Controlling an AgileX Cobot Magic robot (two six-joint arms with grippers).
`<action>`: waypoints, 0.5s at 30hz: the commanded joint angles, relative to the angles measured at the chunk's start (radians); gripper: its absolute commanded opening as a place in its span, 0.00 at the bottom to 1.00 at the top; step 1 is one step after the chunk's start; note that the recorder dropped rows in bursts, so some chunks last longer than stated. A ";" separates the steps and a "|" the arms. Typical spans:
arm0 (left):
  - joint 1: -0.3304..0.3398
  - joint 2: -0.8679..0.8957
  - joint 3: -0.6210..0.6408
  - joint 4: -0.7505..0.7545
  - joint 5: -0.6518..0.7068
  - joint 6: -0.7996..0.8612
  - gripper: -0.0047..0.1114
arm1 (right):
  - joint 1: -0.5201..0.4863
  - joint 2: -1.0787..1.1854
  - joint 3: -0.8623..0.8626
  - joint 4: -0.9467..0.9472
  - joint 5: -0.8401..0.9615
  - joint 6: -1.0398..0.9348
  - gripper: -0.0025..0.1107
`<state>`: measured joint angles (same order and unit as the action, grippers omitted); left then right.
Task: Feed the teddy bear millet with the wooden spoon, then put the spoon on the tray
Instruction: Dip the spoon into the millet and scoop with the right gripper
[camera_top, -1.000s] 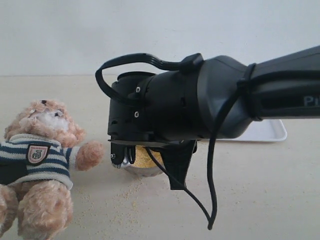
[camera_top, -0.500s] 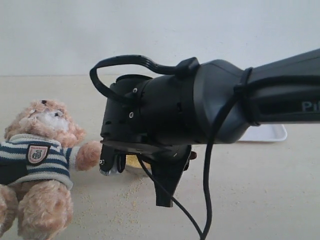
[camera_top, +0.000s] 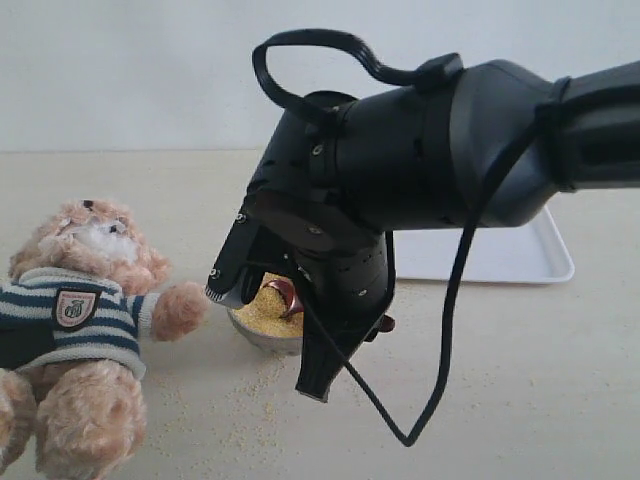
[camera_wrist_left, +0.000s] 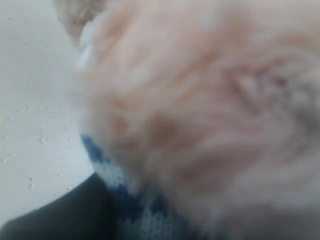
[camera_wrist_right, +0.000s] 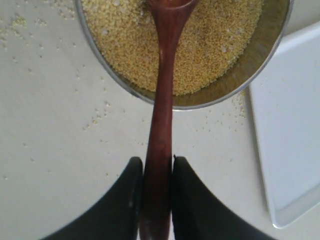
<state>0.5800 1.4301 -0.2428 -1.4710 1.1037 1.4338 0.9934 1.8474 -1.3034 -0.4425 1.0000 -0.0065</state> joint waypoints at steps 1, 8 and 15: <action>0.004 0.000 0.000 -0.015 0.030 0.010 0.08 | -0.018 -0.020 0.005 0.041 -0.021 0.007 0.02; 0.004 0.000 0.000 -0.015 0.030 0.010 0.08 | -0.057 -0.060 0.005 0.107 -0.031 0.000 0.02; 0.004 0.000 0.000 -0.015 0.030 0.010 0.08 | -0.068 -0.085 0.005 0.148 -0.016 0.007 0.02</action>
<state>0.5800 1.4301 -0.2428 -1.4710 1.1037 1.4338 0.9372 1.7781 -1.3034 -0.3200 0.9741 0.0000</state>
